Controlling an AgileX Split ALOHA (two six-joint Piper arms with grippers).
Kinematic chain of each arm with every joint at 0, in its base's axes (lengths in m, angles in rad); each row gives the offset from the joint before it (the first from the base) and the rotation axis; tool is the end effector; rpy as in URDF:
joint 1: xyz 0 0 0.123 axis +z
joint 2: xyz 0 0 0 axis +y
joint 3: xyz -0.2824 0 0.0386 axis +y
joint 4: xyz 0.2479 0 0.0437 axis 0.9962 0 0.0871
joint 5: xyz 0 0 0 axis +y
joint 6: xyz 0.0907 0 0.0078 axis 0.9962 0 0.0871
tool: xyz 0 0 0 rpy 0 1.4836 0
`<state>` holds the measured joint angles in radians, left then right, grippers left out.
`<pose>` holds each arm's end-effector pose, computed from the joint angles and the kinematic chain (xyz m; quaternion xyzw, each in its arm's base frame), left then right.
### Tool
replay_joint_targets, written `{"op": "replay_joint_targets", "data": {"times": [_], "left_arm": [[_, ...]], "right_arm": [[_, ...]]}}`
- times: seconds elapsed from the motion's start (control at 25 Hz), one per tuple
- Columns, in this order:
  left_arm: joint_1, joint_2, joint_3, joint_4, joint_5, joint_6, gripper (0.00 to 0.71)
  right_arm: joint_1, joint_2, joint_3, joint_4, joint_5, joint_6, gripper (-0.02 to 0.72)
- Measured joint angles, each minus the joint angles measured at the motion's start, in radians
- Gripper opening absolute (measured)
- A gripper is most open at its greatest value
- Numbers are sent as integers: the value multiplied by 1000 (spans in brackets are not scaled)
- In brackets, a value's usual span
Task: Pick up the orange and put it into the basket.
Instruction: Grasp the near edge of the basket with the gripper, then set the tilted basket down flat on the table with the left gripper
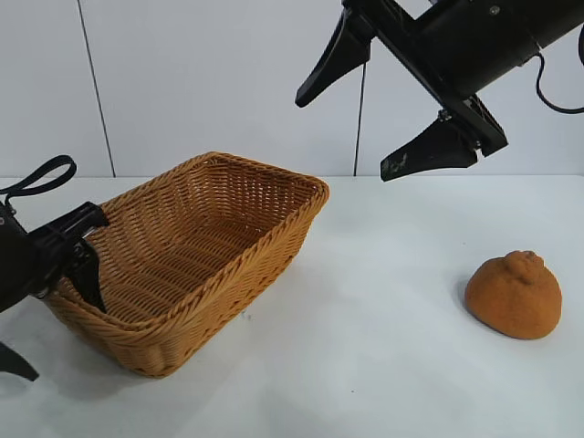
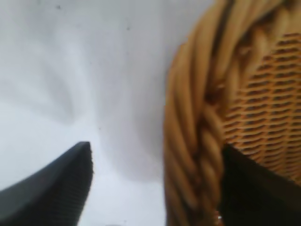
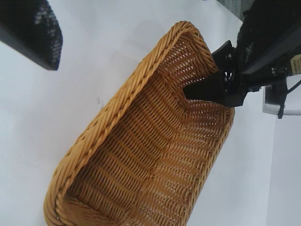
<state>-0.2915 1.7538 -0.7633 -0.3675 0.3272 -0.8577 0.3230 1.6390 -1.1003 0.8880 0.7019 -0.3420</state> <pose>0.2782 -0.0945 0.1257 -0.4249 0.8855 -0.1637 0.0924 0.3072 0.1510 0.2487 -0.0394 0.9210 0.3375 0.1903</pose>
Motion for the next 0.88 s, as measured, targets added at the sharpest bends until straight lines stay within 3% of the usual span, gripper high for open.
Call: {"op": "replay_joint_targets", "data": {"times": [0.12, 0.2, 0.44, 0.76, 0.88], "left_arm": [[0, 0, -30, 0, 25, 5, 165], [0, 0, -51, -12, 53, -4, 85], [23, 2, -183, 0, 205, 117, 83], [203, 8, -414, 9, 393, 502, 83], [241, 9, -456, 16, 438, 572, 83]], "right_arm": [[0, 0, 0, 0, 0, 0, 694], [0, 0, 0, 0, 0, 0, 694], [0, 0, 0, 0, 0, 0, 694], [0, 0, 0, -5, 0, 0, 694], [0, 0, 0, -6, 0, 0, 694]]}}
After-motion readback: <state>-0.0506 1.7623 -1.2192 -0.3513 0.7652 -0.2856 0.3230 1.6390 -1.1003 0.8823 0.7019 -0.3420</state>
